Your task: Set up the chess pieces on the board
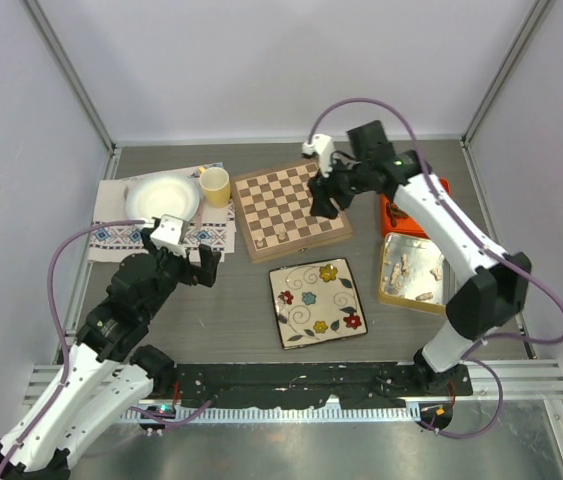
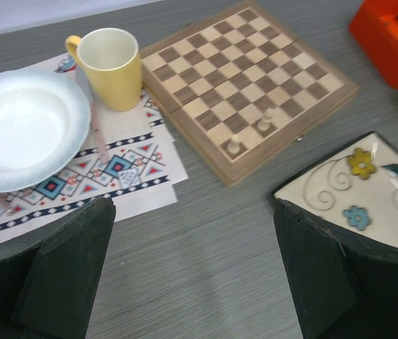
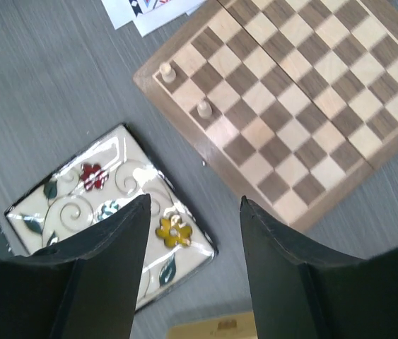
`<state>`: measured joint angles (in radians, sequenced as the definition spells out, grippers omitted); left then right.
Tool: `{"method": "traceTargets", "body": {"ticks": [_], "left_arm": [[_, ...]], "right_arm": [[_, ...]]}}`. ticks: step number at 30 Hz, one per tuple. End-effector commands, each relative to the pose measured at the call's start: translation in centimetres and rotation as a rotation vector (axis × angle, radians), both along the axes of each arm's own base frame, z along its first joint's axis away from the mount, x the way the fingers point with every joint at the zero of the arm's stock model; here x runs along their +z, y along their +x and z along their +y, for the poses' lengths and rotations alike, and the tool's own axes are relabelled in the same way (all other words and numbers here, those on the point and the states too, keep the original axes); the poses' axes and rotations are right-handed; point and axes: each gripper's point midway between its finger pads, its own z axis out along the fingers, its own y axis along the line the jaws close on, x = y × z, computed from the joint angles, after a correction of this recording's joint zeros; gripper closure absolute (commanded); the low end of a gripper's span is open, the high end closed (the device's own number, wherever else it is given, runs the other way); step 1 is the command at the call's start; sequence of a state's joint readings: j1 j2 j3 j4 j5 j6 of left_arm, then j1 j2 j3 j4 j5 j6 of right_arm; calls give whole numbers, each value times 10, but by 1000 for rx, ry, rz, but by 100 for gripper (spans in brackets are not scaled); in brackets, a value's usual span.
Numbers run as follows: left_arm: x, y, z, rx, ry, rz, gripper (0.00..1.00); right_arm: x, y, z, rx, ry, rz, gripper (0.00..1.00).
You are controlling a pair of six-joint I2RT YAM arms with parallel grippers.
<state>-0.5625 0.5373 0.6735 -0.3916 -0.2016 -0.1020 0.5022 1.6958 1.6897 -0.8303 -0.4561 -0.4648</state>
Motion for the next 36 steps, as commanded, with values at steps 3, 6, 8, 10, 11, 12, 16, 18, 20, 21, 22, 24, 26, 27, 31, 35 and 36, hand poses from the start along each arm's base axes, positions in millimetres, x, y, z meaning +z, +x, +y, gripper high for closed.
{"method": "traceTargets", "body": {"ticks": [3, 6, 8, 10, 11, 12, 16, 18, 20, 21, 22, 24, 26, 27, 31, 35, 36], "left_arm": [[38, -6, -32, -60, -326, 8, 0], [40, -10, -41, -91, -398, 29, 0], [40, -13, -46, -115, -426, 44, 1], [40, -14, -49, -121, -447, 57, 0], [39, -17, -53, -144, -453, 72, 1], [38, -17, -54, -148, -459, 80, 0], [32, -19, -59, -149, -498, 125, 0], [26, -18, -60, -137, -516, 149, 0], [24, -19, -61, -137, -535, 159, 1], [23, -20, -61, -137, -539, 162, 0], [24, -21, -61, -136, -549, 159, 0], [21, -21, -61, -135, -555, 161, 0], [20, -22, -61, -137, -563, 159, 0], [20, -22, -61, -137, -564, 160, 0], [14, -23, -62, -140, -561, 179, 1], [2, -25, -65, -147, -562, 207, 0], [0, -25, -65, -149, -562, 212, 0]], "right_arm": [[51, -29, -57, -7, 213, -91, 40], [44, -35, -86, -111, 212, -94, 37], [29, -36, -107, -195, 179, -78, 36], [24, -46, -120, -244, 184, -67, 29], [24, -50, -123, -247, 208, -53, 26], [24, -51, -133, -276, 222, -49, 26], [12, -58, -156, -370, 235, -21, 25], [8, -58, -170, -423, 234, -16, 25], [0, -59, -182, -465, 229, -2, 25], [-3, -59, -185, -479, 226, 8, 25], [-7, -60, -191, -500, 216, 20, 25], [-12, -60, -197, -515, 200, 34, 25], [-18, -62, -205, -543, 189, 58, 25], [-22, -61, -209, -549, 182, 70, 25], [-35, -65, -223, -574, 181, 142, 25], [-48, -69, -244, -617, 148, 185, 26], [-51, -70, -252, -638, 143, 192, 27]]}}
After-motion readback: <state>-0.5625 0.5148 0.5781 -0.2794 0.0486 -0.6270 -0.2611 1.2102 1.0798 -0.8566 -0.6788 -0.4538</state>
